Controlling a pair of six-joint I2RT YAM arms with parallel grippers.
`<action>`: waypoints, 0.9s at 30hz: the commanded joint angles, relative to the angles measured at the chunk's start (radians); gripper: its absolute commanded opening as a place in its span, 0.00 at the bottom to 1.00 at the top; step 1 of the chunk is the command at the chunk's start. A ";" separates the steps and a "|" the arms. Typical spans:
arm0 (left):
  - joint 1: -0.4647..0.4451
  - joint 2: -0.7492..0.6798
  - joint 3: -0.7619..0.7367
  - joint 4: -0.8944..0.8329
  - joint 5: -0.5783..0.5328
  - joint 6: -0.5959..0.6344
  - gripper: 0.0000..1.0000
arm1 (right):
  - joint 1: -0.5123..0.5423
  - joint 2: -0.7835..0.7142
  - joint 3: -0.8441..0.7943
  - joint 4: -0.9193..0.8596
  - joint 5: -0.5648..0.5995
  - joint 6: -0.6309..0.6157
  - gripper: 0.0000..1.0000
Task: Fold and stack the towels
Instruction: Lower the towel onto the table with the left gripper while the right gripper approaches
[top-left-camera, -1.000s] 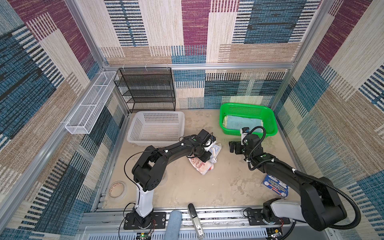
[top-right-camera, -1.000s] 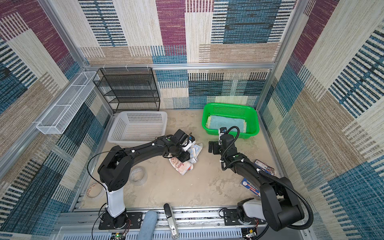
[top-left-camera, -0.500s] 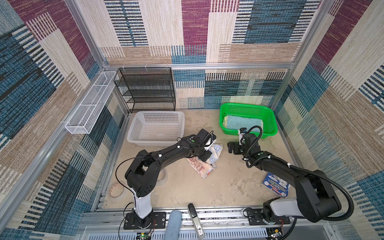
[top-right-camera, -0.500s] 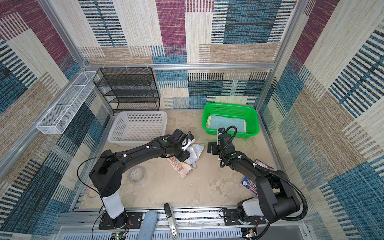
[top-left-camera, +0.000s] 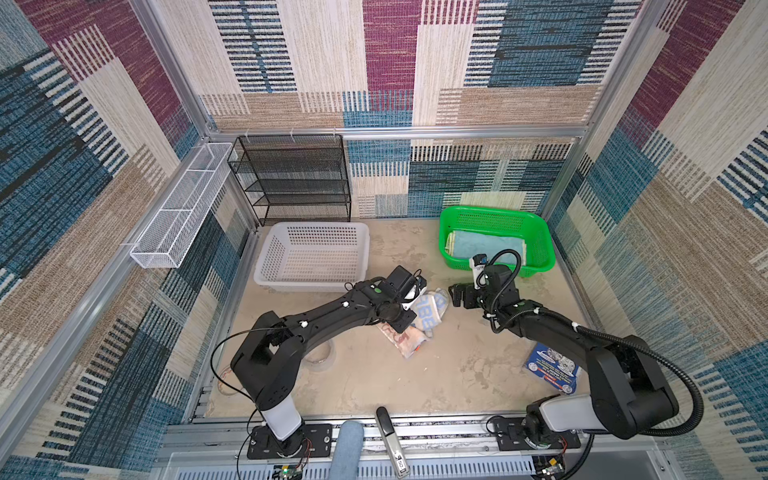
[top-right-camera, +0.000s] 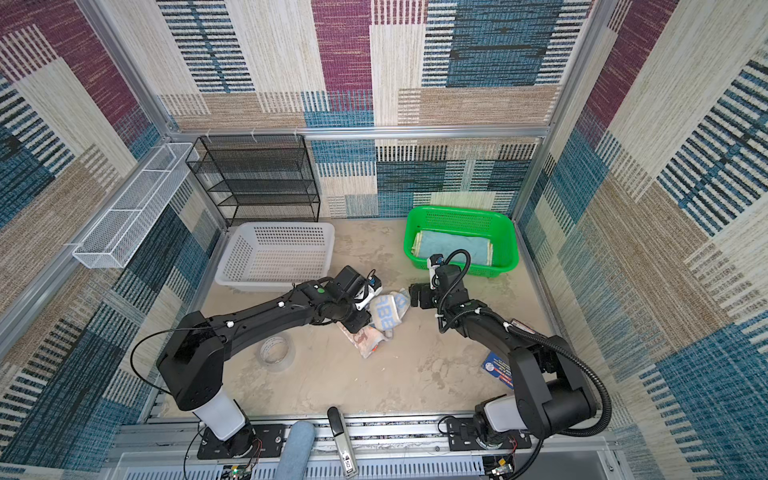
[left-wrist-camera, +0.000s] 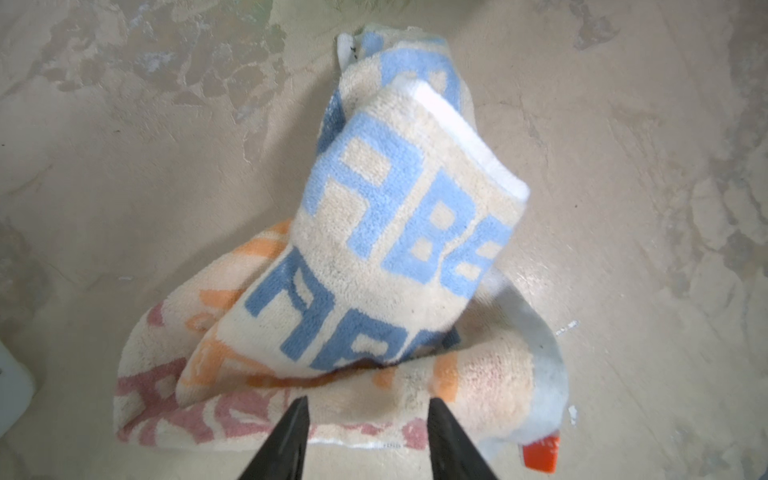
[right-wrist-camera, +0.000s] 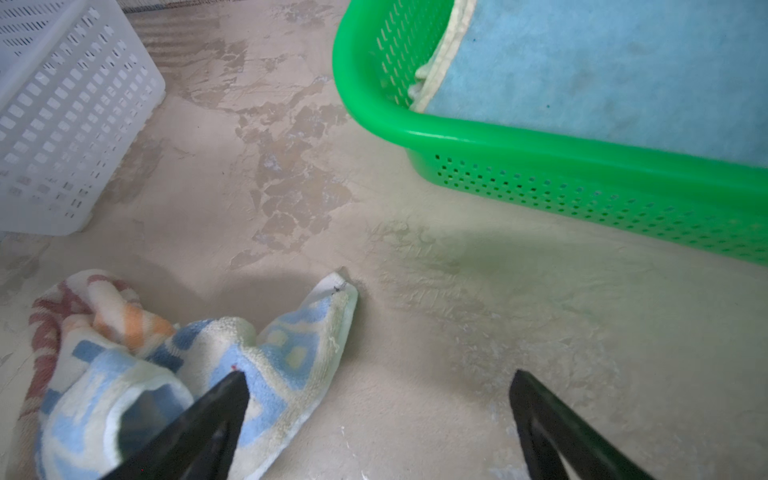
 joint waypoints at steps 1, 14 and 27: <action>-0.017 0.005 -0.012 -0.016 0.047 0.018 0.50 | 0.001 0.003 0.010 0.018 -0.009 -0.014 1.00; -0.144 0.035 -0.092 -0.048 0.020 0.003 0.50 | 0.001 0.012 -0.010 0.043 0.027 -0.024 1.00; -0.172 0.044 -0.115 -0.100 0.057 0.001 0.49 | 0.001 0.007 -0.031 0.057 0.025 -0.012 1.00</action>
